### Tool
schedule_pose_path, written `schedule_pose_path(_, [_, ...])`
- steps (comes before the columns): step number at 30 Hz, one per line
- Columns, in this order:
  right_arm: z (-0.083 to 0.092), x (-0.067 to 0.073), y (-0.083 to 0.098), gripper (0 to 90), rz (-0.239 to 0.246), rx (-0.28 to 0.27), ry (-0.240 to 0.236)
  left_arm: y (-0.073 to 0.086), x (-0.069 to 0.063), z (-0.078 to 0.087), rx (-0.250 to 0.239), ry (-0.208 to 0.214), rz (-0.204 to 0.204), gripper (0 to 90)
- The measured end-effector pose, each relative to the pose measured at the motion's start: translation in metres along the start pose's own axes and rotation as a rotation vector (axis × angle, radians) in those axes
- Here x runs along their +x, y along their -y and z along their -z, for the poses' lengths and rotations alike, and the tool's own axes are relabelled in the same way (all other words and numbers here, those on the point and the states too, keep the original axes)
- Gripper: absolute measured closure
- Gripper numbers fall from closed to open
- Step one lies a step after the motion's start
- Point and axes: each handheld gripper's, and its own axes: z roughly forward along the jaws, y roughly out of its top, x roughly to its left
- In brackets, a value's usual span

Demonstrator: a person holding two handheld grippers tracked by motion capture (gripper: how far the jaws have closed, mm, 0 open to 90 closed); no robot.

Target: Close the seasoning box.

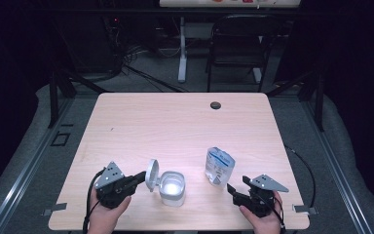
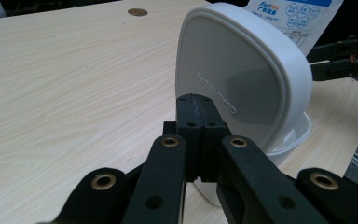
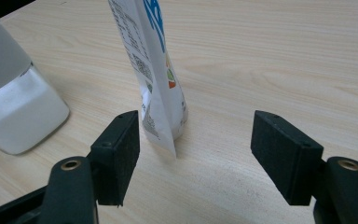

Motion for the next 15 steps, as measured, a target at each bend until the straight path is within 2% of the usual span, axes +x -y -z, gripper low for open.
schedule_pose_path(15, [0.0006,-0.0019,0.0007,32.8,-0.007,0.001,0.004,-0.0058,-0.0102,-0.0028,-0.011,0.018,-0.019,90.0])
